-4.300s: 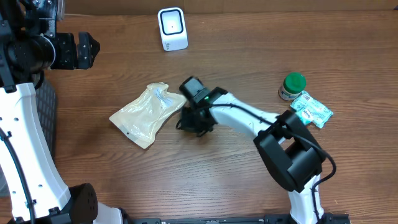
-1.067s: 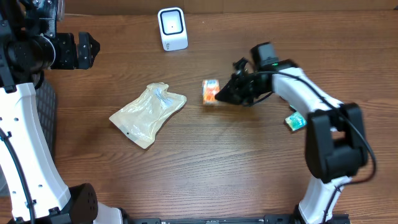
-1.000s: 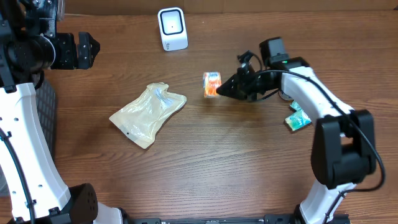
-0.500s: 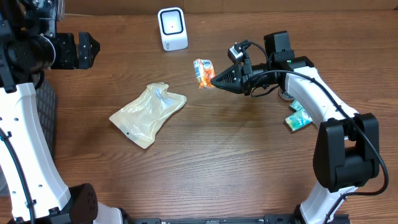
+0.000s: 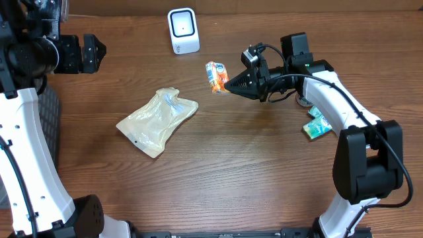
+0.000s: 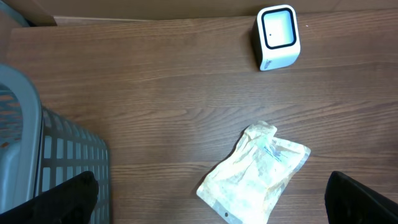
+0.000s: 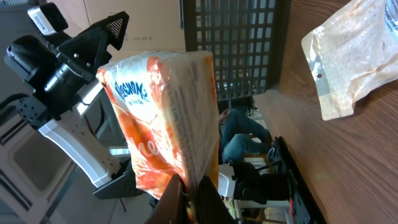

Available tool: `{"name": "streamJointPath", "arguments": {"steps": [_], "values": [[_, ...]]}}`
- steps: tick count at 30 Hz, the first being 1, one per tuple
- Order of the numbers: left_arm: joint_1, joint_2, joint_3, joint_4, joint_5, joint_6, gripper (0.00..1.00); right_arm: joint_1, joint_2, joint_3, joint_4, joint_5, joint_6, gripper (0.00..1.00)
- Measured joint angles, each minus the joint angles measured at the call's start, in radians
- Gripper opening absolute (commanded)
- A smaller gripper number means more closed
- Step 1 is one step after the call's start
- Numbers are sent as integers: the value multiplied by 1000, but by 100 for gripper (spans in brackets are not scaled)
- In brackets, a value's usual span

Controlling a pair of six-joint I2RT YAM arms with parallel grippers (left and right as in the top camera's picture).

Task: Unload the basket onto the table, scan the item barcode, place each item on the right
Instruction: 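Lift the orange tissue pack and raise it with the right gripper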

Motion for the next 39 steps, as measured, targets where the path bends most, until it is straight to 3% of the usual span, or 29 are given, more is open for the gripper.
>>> {"name": "streamJointPath", "arguments": {"steps": [11, 19, 29, 39], "values": [[0, 0, 0, 0, 0, 0, 100, 0, 0, 0, 71, 0, -4, 4], [0, 0, 0, 0, 0, 0, 100, -7, 0, 0, 104, 0, -88, 4], [0, 0, 0, 0, 0, 0, 100, -11, 0, 0, 262, 0, -112, 4], [0, 0, 0, 0, 0, 0, 99, -11, 0, 0, 270, 0, -109, 4]]}}
